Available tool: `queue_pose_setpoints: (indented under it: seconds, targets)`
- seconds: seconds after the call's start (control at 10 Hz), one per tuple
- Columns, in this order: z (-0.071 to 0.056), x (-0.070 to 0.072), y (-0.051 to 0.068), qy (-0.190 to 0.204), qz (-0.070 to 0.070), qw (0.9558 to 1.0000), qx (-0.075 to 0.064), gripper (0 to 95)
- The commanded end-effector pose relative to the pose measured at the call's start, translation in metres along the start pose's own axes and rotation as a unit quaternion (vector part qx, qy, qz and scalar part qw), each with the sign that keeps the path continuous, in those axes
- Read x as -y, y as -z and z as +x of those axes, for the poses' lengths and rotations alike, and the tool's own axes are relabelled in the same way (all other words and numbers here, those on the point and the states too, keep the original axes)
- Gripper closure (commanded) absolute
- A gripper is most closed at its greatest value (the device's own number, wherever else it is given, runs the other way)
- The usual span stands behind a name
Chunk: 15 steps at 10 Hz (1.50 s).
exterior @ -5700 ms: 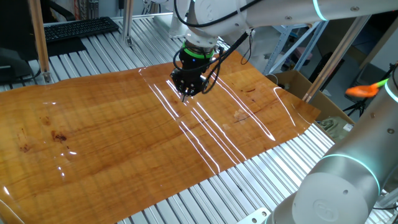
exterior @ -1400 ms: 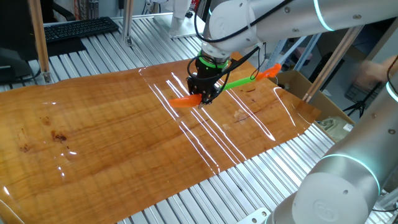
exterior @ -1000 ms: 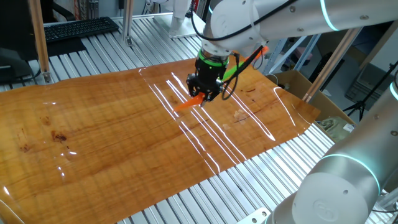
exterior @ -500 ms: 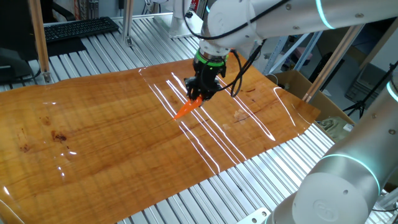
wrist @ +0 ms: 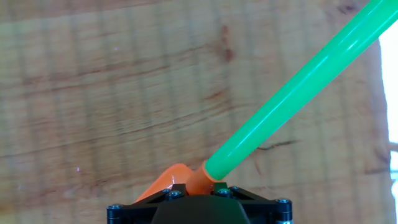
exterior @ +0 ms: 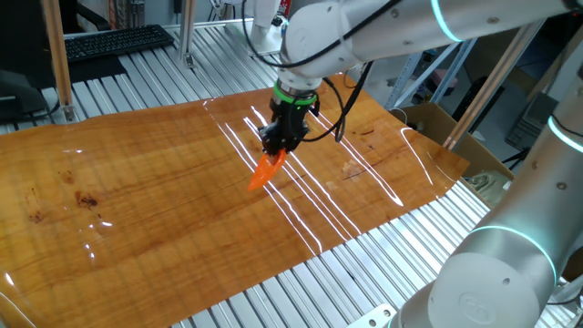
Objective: Receive something handed over by a human
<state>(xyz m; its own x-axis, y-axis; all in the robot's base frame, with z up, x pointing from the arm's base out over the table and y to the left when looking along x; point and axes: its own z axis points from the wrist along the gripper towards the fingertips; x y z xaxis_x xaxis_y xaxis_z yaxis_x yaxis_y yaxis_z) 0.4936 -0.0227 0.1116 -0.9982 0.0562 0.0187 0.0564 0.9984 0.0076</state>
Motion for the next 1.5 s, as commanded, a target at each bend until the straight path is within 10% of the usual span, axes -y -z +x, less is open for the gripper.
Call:
queue_pose_setpoints:
  seconds: [0.1,0.6,1.5]
  targets:
    - [-0.0008,-0.0017,-0.0047,-0.005,0.001,1.0000,0.000,76.0]
    - [-0.0024,-0.0055,-0.0140,-0.025,0.007,0.9997,0.001,19.0]
    - [-0.0023,-0.0056,-0.0140,0.059,0.029,0.9978,-0.001,19.0]
